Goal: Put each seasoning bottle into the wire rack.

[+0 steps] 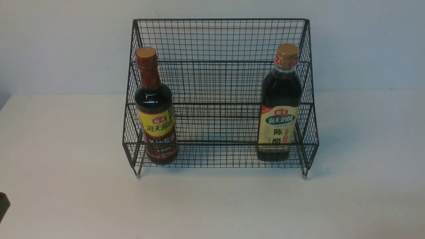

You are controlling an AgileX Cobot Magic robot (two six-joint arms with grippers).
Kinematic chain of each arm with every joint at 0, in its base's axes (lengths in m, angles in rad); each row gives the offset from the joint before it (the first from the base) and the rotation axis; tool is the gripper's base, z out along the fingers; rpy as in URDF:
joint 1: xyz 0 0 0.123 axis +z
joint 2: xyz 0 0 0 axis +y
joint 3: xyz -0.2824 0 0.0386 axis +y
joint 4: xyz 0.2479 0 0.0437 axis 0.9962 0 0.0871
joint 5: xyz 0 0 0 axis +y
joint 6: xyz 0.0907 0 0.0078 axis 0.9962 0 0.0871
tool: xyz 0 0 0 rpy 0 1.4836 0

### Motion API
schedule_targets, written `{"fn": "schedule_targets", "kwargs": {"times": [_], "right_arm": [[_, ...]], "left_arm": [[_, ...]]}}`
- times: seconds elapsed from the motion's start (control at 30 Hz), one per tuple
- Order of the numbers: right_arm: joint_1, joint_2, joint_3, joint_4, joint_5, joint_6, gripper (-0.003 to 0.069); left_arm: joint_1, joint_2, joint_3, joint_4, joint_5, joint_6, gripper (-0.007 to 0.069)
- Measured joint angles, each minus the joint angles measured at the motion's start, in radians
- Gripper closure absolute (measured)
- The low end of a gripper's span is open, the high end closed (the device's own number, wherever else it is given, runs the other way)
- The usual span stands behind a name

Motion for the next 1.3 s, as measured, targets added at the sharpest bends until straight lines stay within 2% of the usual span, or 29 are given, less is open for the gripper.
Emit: {"fn": "schedule_targets", "kwargs": {"times": [0.1, 0.23, 0.27, 0.4, 0.53, 0.73, 1.3], "right_arm": [[0.0, 0.0, 0.0, 0.0, 0.0, 0.0, 0.0674], [0.0, 0.0, 0.0, 0.0, 0.0, 0.0, 0.0674], [0.0, 0.0, 0.0, 0.0, 0.0, 0.0, 0.0674], [0.0, 0.0, 0.0, 0.0, 0.0, 0.0, 0.0674], [0.0, 0.0, 0.0, 0.0, 0.0, -0.001, 0.0674], [0.0, 0.0, 0.0, 0.001, 0.0, -0.001, 0.0674], [0.0, 0.0, 0.0, 0.001, 0.0, 0.009, 0.0674]], "left_arm": [[-0.056, 0.0, 0.069, 0.114, -0.083, -0.123, 0.0629], [-0.147, 0.0, 0.176, 0.355, -0.204, -0.314, 0.0629], [-0.156, 0.0, 0.194, 0.381, -0.215, -0.335, 0.0629], [-0.232, 0.0, 0.317, 0.602, -0.28, -0.555, 0.0629], [-0.252, 0.0, 0.385, 0.709, -0.281, -0.662, 0.0629], [-0.212, 0.0, 0.393, 0.739, -0.261, -0.725, 0.0629], [-0.252, 0.0, 0.393, 0.757, -0.259, -0.741, 0.0629]]}}
